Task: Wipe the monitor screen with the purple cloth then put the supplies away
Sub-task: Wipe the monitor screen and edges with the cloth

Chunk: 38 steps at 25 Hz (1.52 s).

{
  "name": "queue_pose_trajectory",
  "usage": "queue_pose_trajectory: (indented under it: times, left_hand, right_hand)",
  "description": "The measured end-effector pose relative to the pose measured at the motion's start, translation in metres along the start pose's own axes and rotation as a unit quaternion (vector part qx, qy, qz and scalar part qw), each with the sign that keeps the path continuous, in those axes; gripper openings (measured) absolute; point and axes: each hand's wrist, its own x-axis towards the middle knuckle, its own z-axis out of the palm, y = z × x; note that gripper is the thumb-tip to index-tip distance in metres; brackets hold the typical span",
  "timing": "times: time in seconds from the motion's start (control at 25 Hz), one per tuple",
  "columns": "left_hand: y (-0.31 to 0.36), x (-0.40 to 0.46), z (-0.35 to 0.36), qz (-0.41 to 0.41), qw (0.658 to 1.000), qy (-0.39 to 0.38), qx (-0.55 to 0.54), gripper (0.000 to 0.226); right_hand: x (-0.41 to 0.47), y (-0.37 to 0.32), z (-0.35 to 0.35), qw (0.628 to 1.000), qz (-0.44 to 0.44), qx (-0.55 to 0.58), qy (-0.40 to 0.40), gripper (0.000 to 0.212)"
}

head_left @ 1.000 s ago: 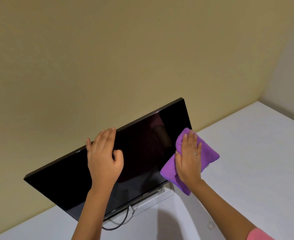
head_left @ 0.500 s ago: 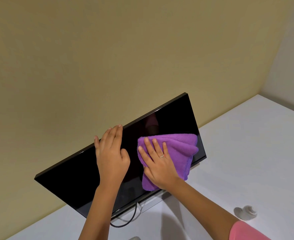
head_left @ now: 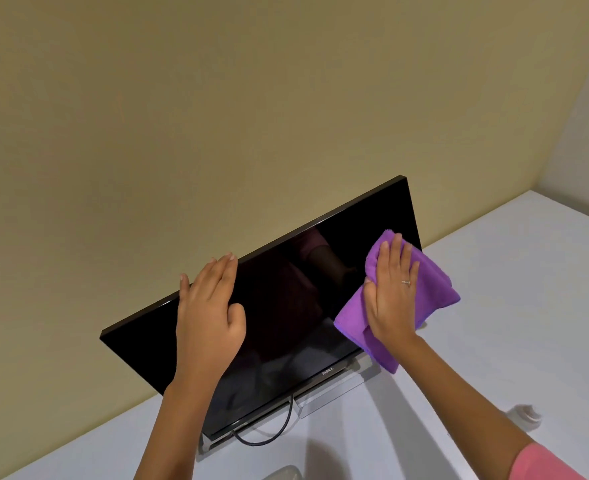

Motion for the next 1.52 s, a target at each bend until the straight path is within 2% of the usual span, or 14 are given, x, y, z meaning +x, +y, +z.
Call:
queue_pose_trajectory:
  times: [0.12, 0.24, 0.44, 0.6, 0.72, 0.84, 0.92, 1.04, 1.16, 1.28, 1.4, 1.52]
  left_hand:
    - [-0.028, -0.009, -0.008, -0.017, 1.000, 0.012, 0.003, 0.063]
    - [-0.053, -0.020, -0.015, -0.032, 0.999, 0.031, 0.002, 0.058]
    - [-0.086, -0.041, -0.023, -0.045, 0.997, 0.058, -0.007, 0.055]
    - [-0.106, -0.055, -0.027, -0.029, 0.997, 0.066, -0.017, 0.053]
    - [-0.118, -0.060, -0.030, -0.022, 0.997, 0.071, -0.031, 0.052]
    - [-0.123, -0.064, -0.031, -0.012, 0.995, 0.072, -0.064, 0.053]
    - [-0.124, -0.064, -0.032, -0.007, 0.994, 0.070, -0.089, 0.055]
    - [-0.127, -0.065, -0.033, -0.006, 0.991, 0.058, -0.124, 0.060]
    - [-0.129, -0.065, -0.035, -0.003, 0.990, 0.054, -0.132, 0.061]
    - [-0.129, -0.064, -0.036, 0.011, 0.991, 0.040, -0.126, 0.061]
    - [-0.124, -0.057, -0.034, 0.025, 0.992, 0.023, -0.123, 0.060]
    - [-0.118, -0.053, -0.032, 0.026, 0.992, 0.019, -0.119, 0.058]
  right_hand:
    - [-0.002, -0.039, 0.004, 0.998, -0.025, 0.048, 0.020, 0.064]
    - [-0.024, -0.082, 0.020, 0.993, -0.106, 0.046, 0.037, 0.067]
    - [-0.089, -0.128, 0.066, 0.967, -0.249, -0.046, 0.020, 0.075]
    - [-0.121, -0.111, 0.083, 0.947, -0.304, -0.099, 0.006, 0.077]
    - [-0.123, -0.089, 0.078, 0.967, -0.237, -0.092, 0.011, 0.067]
    - [-0.105, -0.077, 0.064, 0.995, -0.084, -0.040, 0.019, 0.062]
    - [-0.088, -0.081, 0.056, 0.999, 0.001, 0.028, 0.033, 0.062]
    - [-0.075, -0.112, 0.055, 0.992, 0.029, 0.107, 0.065, 0.066]
    - [-0.083, -0.159, 0.062, 0.991, -0.028, 0.104, 0.073, 0.067]
    - [-0.106, -0.198, 0.075, 0.986, -0.148, 0.055, 0.058, 0.070]
    - [-0.132, -0.218, 0.091, 0.960, -0.278, -0.008, 0.031, 0.075]
    - [-0.155, -0.215, 0.106, 0.933, -0.355, -0.057, 0.010, 0.073]
